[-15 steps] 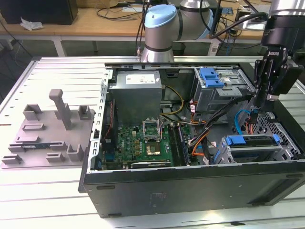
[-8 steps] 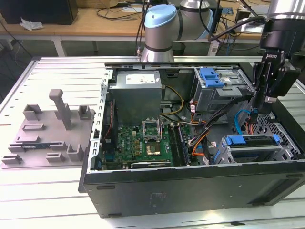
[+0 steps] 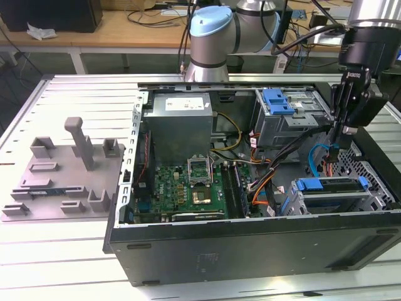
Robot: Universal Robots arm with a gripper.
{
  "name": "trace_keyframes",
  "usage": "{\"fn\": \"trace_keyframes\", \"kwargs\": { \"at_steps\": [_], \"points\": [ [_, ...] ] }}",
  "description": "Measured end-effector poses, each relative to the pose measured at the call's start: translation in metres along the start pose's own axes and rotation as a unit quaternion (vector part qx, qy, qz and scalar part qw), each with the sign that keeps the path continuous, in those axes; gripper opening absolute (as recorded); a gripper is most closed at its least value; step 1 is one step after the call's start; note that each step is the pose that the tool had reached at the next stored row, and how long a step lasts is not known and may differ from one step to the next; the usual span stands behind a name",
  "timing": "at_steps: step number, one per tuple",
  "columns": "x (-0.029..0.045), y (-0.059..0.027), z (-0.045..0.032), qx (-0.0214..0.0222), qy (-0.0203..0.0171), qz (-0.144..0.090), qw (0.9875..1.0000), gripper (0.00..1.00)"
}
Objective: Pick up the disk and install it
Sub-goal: 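Insert the first disk wire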
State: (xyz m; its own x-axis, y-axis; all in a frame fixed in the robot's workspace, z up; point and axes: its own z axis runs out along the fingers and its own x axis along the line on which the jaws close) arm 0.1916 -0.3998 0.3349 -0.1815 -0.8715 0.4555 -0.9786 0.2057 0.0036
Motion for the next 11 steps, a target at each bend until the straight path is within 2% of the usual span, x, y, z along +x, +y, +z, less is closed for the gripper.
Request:
{"fn": "trace_keyframes", "kwargs": {
  "at_steps": [4,11],
  "points": [
    [-0.0014,-0.0039,0.0007,-0.0023,-0.0002,0.004,1.0,0.26],
    [-0.0018,-0.004,0.0014,-0.0053,-0.0001,0.01,0.9999,0.25]
  ]
}}
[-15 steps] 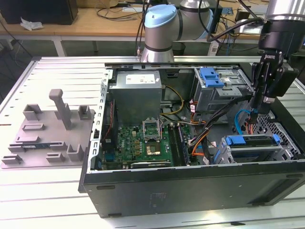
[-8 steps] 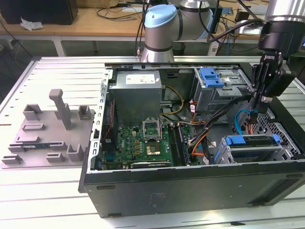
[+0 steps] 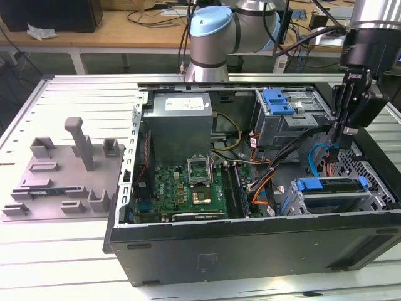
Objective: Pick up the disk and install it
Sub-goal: 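Insert the first disk wire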
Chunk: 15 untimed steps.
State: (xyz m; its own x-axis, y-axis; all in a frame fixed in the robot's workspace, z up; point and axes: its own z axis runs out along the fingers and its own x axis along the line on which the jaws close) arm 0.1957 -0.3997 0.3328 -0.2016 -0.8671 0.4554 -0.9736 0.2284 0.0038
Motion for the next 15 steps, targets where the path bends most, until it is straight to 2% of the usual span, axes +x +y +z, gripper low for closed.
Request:
{"fn": "trace_keyframes", "kwargs": {
  "at_steps": [1,2,3,9,10,11,12,14,15],
  "points": [
    [0.0,0.0,0.0,-0.0006,0.0,0.001,1.0,0.25],
    [0.0,0.0,0.0,-0.0011,0.0,0.002,1.0,0.18],
    [0.0001,0.0,0.0,-0.0016,0.0001,0.003,1.0,0.17],
    [0.0,0.0,0.0,-0.0027,0.0,0.005,1.0,0.17],
    [0.0005,-0.0002,0.0001,-0.0031,-0.0016,0.005,1.0,0.17],
    [0.0012,-0.0003,0.0004,-0.0038,-0.005,0.005,1.0,0.17],
    [0.0038,-0.0006,0.0001,-0.0059,-0.0154,0.004,0.9999,0.17],
    [0.0071,-0.0011,-0.0006,-0.0075,-0.0233,0.003,0.9997,0.17],
    [0.0089,-0.0013,-0.0012,-0.008,-0.0256,0.003,0.9996,0.17]
  ]
}}
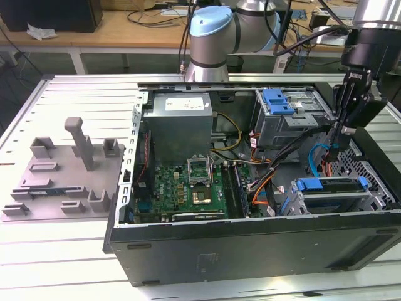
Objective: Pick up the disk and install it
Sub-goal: 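Insert the first disk wire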
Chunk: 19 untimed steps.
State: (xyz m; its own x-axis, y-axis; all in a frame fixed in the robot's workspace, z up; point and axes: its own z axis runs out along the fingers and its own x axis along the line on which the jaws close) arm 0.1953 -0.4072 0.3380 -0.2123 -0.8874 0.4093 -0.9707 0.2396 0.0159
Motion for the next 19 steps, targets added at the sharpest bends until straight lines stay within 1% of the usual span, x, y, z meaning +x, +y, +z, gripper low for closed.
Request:
{"fn": "trace_keyframes", "kwargs": {
  "at_steps": [1,3,5,10,11,13,15,19],
  "points": [
    [0.0023,-0.0003,-0.0011,-0.0003,-0.0016,0.0,1.0,0.17],
    [0.0073,-0.0012,-0.0031,-0.0005,-0.0036,0.0,1.0,0.17],
    [0.0152,-0.0024,-0.0045,-0.0001,-0.0051,0.0,1.0,0.17],
    [0.0276,-0.0026,0.0004,-0.0002,-0.0107,-0.001,0.9999,0.17],
    [0.0319,-0.0026,0.0024,-0.0006,-0.0136,-0.001,0.9999,0.17],
    [0.037,-0.0027,0.0047,-0.0012,-0.0184,-0.002,0.9998,0.17],
    [0.0446,-0.0027,0.0081,-0.0036,-0.0329,-0.005,0.9994,0.17],
    [0.0492,-0.0029,0.0102,-0.0055,-0.0454,-0.008,0.9989,0.17]
  ]
}}
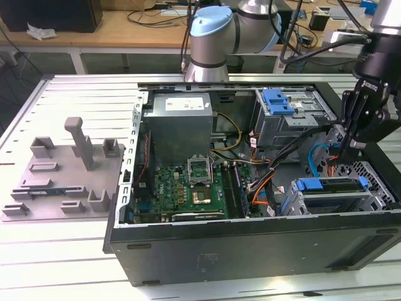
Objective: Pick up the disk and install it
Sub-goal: 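Insert the first disk wire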
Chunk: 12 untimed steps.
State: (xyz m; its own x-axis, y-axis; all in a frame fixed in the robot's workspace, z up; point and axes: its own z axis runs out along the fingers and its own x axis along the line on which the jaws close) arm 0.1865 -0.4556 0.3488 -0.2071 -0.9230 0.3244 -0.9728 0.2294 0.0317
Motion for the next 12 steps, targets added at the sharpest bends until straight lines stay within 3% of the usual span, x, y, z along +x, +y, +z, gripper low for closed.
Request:
{"fn": "trace_keyframes", "kwargs": {
  "at_steps": [5,7,9,12],
  "points": [
    [0.0098,-0.0008,0.003,-0.0023,-0.0203,-0.006,0.9998,0.17],
    [0.0121,-0.0011,0.0037,-0.003,-0.0259,-0.007,0.9996,0.17],
    [0.0154,-0.0013,0.0045,-0.0044,-0.0382,-0.011,0.9992,0.17],
    [0.0176,-0.0014,0.0049,-0.0052,-0.0471,-0.014,0.9988,0.17]
  ]
}}
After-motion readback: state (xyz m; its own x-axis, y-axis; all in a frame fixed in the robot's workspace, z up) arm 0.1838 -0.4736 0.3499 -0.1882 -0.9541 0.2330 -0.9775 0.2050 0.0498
